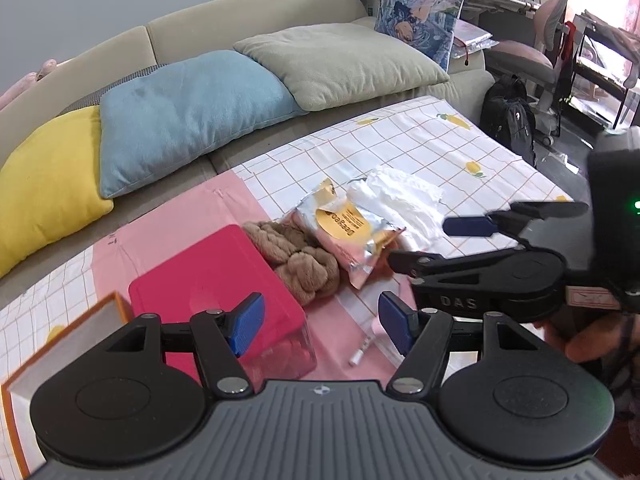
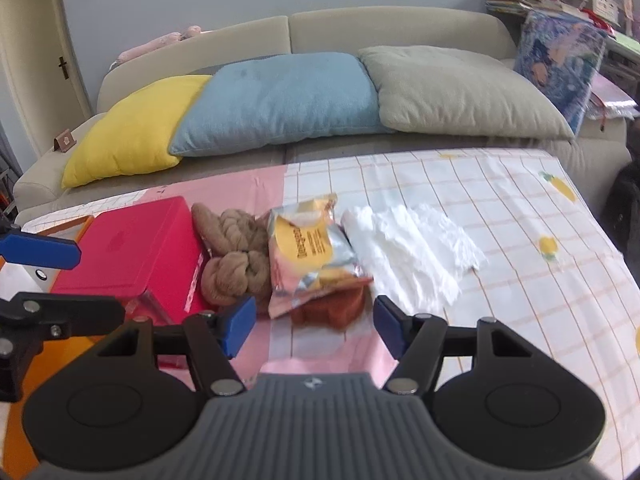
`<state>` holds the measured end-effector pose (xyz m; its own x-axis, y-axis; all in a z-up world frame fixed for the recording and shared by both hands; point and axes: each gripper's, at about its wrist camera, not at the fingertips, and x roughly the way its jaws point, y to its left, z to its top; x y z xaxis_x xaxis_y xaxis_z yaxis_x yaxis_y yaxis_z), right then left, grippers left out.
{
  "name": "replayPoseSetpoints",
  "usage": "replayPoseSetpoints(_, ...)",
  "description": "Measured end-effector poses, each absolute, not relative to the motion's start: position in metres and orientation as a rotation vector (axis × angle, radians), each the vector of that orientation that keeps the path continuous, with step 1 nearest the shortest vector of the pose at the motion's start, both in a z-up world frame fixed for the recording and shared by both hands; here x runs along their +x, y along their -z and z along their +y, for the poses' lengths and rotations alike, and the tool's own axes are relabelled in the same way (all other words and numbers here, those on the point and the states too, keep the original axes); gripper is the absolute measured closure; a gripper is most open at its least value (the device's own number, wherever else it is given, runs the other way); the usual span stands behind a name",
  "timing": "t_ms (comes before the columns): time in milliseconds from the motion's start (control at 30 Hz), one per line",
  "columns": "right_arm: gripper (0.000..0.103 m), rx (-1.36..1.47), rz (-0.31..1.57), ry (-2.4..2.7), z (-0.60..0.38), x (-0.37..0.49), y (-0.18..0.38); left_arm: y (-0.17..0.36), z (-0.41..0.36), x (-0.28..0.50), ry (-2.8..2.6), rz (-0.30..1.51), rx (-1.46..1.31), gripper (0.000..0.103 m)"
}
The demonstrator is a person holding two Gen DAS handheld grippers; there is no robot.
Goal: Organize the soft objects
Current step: 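Move both open tools back toward the remaining soft items, then grasp the yellow snack bag with the right tool while the left tool grasps the white crumpled bag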
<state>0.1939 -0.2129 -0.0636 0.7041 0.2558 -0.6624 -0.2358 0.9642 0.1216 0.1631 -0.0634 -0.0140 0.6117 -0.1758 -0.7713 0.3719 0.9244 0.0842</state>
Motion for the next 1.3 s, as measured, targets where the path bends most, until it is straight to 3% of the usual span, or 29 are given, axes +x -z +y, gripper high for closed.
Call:
replayPoseSetpoints(300,0.038,0.012,0.732,-0.324,-0.199,0.255,0.096,0.026,-0.067,0.203,0.359,0.870,0.333,0.027)
replayPoseSetpoints(567,0.030,-0.076,0.719,-0.380,-0.190,0.266,0.126,0.038,-0.082,0.221,0.411,0.885,0.444,0.031)
replayPoseSetpoints(667,0.040,-0.093,0.698,-0.420,-0.192,0.262,0.126,0.042,-0.087,0.227,0.427,0.892,0.463,0.031)
replayPoseSetpoints(800,0.061,-0.086,0.703,-0.439,-0.194,0.262,0.121,0.051,-0.092,0.233,0.424,0.918,0.484,0.031)
replayPoseSetpoints(900,0.068,-0.056,0.700,-0.444,-0.199,0.262,0.120,0.052,-0.095,0.234,0.427,0.923,0.498,0.033)
replayPoseSetpoints(933,0.080,-0.041,0.694,-0.459,-0.201,0.260,0.120,0.052,-0.096,0.234,0.429,0.928,0.496,0.038)
replayPoseSetpoints(1200,0.095,-0.025,0.644,-0.439,-0.213,0.248,0.097,0.044,-0.103,0.231,0.441,0.925,0.539,0.038)
replayPoseSetpoints(1300,0.096,0.059,0.617,-0.416,-0.233,0.245,0.081,0.041,-0.107,0.230,0.442,0.914,0.544,0.038)
